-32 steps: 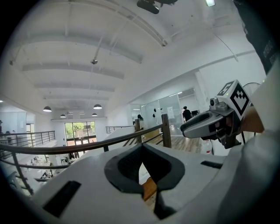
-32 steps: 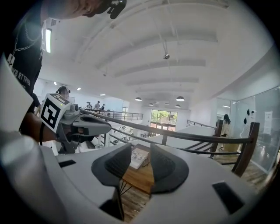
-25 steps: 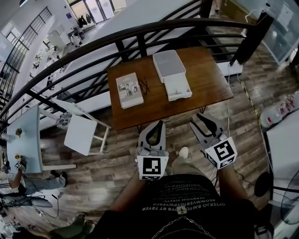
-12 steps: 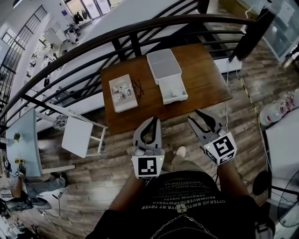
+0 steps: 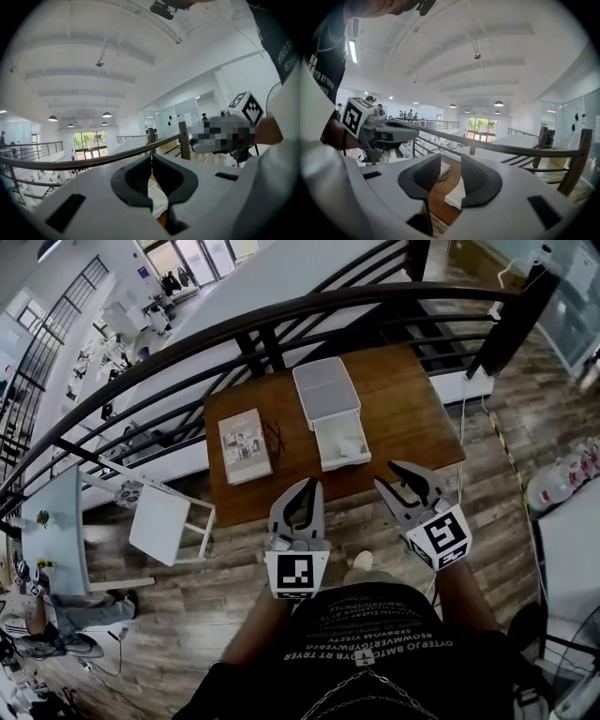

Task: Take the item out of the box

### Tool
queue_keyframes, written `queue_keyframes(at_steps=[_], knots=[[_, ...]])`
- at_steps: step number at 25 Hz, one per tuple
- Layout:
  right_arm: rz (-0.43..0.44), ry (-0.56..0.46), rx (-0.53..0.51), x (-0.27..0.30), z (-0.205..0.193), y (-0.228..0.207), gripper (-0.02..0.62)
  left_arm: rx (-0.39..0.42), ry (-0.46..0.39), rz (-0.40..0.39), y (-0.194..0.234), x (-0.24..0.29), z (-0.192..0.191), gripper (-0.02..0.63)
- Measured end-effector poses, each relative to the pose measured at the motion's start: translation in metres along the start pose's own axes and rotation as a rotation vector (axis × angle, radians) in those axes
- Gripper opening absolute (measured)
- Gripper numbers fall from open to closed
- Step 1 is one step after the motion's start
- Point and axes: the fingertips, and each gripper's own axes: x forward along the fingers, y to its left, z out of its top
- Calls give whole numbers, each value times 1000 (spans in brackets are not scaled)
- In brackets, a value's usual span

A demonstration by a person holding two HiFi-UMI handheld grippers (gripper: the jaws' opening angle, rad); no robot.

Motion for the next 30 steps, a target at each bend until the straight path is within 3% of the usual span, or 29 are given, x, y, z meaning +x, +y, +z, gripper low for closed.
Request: queue_keyframes(at_steps=[6, 13, 21, 30], knots=[[38, -2, -6, -4, -3, -32, 129, 16, -6, 54, -12, 20, 16, 6], [99, -1, 28, 9, -19, -46, 129, 19, 42, 95, -14, 30, 11, 6], [111, 1, 53, 32, -33, -57, 130, 17, 62, 123, 0, 40, 2, 6], [91, 72, 75, 76, -62, -86, 130, -1, 56, 73, 20, 91, -9, 6]])
